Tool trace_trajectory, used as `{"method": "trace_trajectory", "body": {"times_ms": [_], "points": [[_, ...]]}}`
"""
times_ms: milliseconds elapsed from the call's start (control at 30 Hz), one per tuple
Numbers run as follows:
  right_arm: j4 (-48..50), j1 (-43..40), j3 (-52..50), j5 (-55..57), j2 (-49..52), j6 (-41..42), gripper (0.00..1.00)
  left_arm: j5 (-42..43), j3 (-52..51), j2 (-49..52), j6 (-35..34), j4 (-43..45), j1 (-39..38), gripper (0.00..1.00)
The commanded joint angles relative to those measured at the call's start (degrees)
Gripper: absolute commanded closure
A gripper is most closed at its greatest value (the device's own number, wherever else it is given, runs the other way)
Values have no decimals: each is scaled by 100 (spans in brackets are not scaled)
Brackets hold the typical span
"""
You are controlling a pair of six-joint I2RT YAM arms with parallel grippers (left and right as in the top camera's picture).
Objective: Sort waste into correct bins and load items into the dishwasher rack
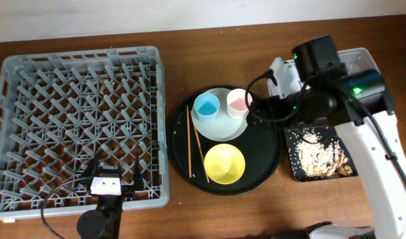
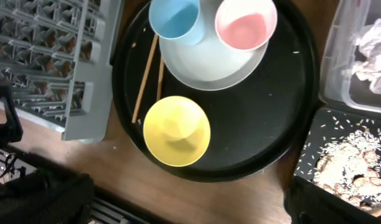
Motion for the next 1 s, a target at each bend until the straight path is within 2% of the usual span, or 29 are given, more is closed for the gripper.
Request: {"method": "trace_trajectory", "body": {"times_ms": [0,400,467,500,567,600,667,700,800,833,867,900,933,967], "points": [[-17,35,7,-28,22,-59,1,39,-28,-28,92,-9,-17,1],[-17,35,7,-28,22,-59,1,42,-28,-28,92,133,-17,1],[-17,35,7,-28,22,-59,1,393,-26,-31,90,299,-17,1],[-17,35,7,-28,22,-59,1,833,173,-28,-57,229,-17,1],[-17,35,7,-28,22,-59,1,833,1132,151,-302,-907,-17,1],[-17,35,7,-28,22,-59,1,835,1711,452,-302,-1331,-17,1],[-17,35,7,-28,22,-59,1,964,3342,1683,-267,-2369,-17,1],[-17,35,7,-28,22,-59,2,1185,4424,2717,-140,-3180,-17,1],[-17,35,7,-28,22,-59,1,1491,6603,4979,-149,-5115,-17,1],[-17,35,7,-28,22,-59,1,2122,7055,5584,-173,-5523,-17,0],[-17,35,7,-28,22,-59,1,3412,7340,6096,-168,-5812,-17,1],[-17,35,7,-28,22,-59,1,4175,7350,6367,-168,-5831,-17,1],[-17,35,7,-28,22,-59,1,4343,7350,6614,-168,-5836,-22,1],[-17,35,7,-28,22,-59,1,4057,7350,6885,-203,-5904,-22,9]]}}
